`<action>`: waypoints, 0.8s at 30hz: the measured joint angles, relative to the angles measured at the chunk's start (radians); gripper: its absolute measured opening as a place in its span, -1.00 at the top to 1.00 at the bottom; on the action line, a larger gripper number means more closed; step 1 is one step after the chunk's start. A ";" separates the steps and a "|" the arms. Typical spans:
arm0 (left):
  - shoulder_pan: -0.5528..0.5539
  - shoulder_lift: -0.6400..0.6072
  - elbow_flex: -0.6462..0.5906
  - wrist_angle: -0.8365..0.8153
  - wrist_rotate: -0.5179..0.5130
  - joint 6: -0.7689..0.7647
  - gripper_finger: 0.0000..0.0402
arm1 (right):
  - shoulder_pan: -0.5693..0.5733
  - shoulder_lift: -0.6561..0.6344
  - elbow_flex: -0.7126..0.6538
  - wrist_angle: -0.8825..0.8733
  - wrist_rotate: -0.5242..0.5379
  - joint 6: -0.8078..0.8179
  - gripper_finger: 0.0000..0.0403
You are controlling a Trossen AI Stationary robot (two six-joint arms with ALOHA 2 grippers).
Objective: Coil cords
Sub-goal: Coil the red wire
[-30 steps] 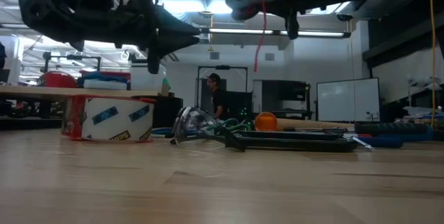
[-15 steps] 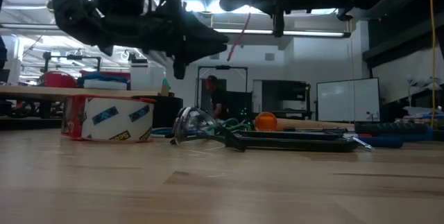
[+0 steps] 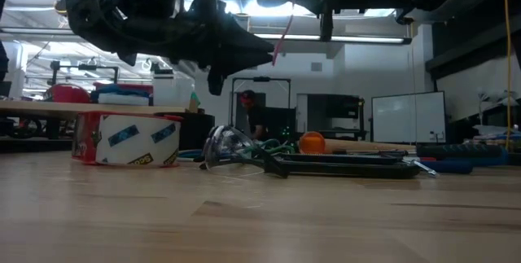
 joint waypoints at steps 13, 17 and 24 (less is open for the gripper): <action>0.001 0.000 0.000 -0.031 -0.001 0.003 0.63 | 0.000 0.000 0.000 0.005 -0.008 0.000 0.97; 0.002 0.000 0.002 -0.032 -0.002 0.005 0.67 | 0.001 0.000 0.000 0.008 0.000 0.000 0.97; 0.003 0.000 0.035 -0.033 -0.009 0.052 0.74 | 0.001 0.000 0.000 0.022 0.001 0.001 0.97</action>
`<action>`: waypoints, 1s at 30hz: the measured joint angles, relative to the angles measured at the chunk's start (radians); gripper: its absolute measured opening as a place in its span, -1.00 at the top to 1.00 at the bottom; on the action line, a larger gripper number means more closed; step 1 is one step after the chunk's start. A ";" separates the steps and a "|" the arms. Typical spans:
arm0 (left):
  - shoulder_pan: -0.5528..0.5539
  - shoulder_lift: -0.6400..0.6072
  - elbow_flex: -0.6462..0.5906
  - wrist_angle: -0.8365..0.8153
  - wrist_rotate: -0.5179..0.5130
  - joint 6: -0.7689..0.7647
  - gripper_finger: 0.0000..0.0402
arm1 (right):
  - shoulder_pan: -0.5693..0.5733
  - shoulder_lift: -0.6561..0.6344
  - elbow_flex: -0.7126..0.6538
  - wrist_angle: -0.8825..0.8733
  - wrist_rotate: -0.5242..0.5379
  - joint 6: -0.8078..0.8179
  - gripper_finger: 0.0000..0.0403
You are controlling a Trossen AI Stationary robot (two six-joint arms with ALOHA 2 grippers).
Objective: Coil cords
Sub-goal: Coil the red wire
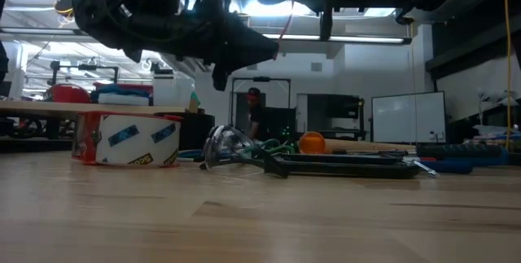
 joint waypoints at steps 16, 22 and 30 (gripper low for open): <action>0.001 0.000 0.040 -0.122 -0.023 0.058 0.97 | 0.000 -0.001 0.000 0.023 -0.009 0.001 0.97; 0.001 0.000 0.040 -0.134 -0.050 0.000 0.99 | -0.001 -0.001 0.000 -0.030 -0.077 0.000 0.97; 0.021 -0.044 0.040 -0.329 -0.082 -0.048 0.99 | -0.017 -0.043 0.000 -0.275 -0.219 -0.001 0.97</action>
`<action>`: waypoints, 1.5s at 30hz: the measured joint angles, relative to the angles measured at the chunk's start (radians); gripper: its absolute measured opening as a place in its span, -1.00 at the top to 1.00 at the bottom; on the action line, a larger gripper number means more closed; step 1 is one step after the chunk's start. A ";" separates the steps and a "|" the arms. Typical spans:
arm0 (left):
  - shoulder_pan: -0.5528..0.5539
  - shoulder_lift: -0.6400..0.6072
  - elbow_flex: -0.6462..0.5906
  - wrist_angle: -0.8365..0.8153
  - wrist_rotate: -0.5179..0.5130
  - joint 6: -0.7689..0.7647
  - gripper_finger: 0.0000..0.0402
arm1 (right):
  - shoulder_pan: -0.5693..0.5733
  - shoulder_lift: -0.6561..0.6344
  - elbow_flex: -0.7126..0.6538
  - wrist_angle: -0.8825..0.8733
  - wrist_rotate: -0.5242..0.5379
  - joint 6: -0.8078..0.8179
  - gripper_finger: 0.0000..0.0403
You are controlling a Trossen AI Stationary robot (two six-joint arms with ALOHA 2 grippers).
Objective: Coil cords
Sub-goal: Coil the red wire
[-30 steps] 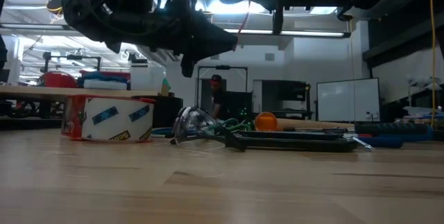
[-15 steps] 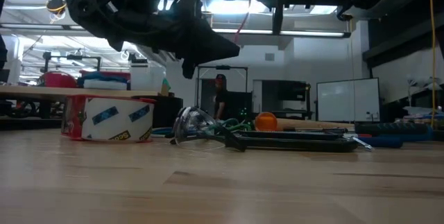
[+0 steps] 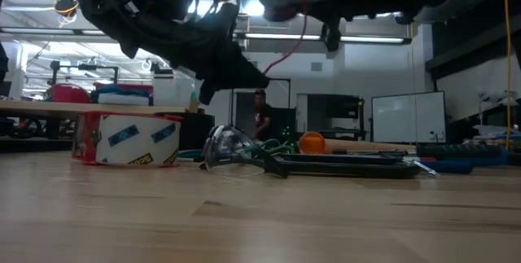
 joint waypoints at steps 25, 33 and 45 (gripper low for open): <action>0.025 -0.247 0.000 -0.467 -0.107 -0.012 1.00 | -0.002 -0.050 0.000 -0.521 0.089 -0.077 0.97; 0.079 -0.252 0.000 -0.315 -0.110 -0.062 1.00 | -0.002 0.011 0.000 -0.486 0.118 -0.032 0.97; 0.089 -0.247 0.000 -0.254 -0.112 -0.110 1.00 | -0.002 0.226 0.000 -0.130 0.130 0.111 0.97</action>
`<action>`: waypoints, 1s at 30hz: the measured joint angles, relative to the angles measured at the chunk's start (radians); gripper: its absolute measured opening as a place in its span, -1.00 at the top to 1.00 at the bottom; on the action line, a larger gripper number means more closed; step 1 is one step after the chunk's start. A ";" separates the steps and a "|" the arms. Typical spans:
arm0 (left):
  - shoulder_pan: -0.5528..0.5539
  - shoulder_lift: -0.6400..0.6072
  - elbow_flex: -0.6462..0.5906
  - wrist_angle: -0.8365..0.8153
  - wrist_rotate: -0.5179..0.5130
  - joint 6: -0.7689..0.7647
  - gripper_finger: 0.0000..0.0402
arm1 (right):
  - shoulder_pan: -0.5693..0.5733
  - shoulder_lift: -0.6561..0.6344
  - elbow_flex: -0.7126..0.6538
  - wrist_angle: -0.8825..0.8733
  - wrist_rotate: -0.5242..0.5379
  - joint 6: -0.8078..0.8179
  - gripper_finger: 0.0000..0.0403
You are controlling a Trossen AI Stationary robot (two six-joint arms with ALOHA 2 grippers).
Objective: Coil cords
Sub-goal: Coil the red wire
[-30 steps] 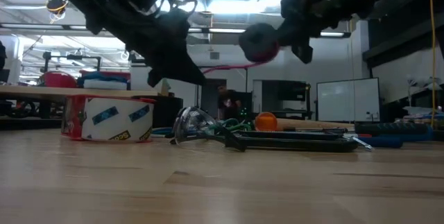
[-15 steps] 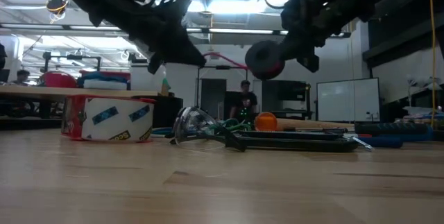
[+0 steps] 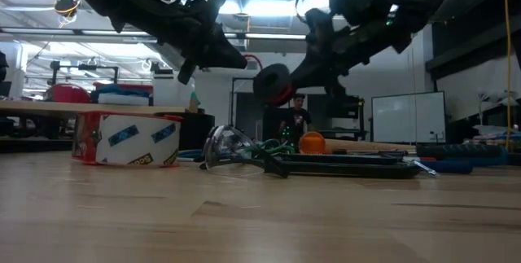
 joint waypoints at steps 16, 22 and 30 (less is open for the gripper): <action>-0.020 0.012 0.017 0.045 0.003 -0.034 1.00 | 0.000 0.148 0.030 0.259 0.117 0.130 0.97; -0.023 0.075 0.075 0.043 0.022 -0.025 1.00 | 0.000 0.200 0.126 0.259 0.117 0.114 0.97; -0.056 0.089 0.090 0.024 0.020 -0.003 1.00 | -0.007 0.208 0.150 0.258 0.157 0.078 0.97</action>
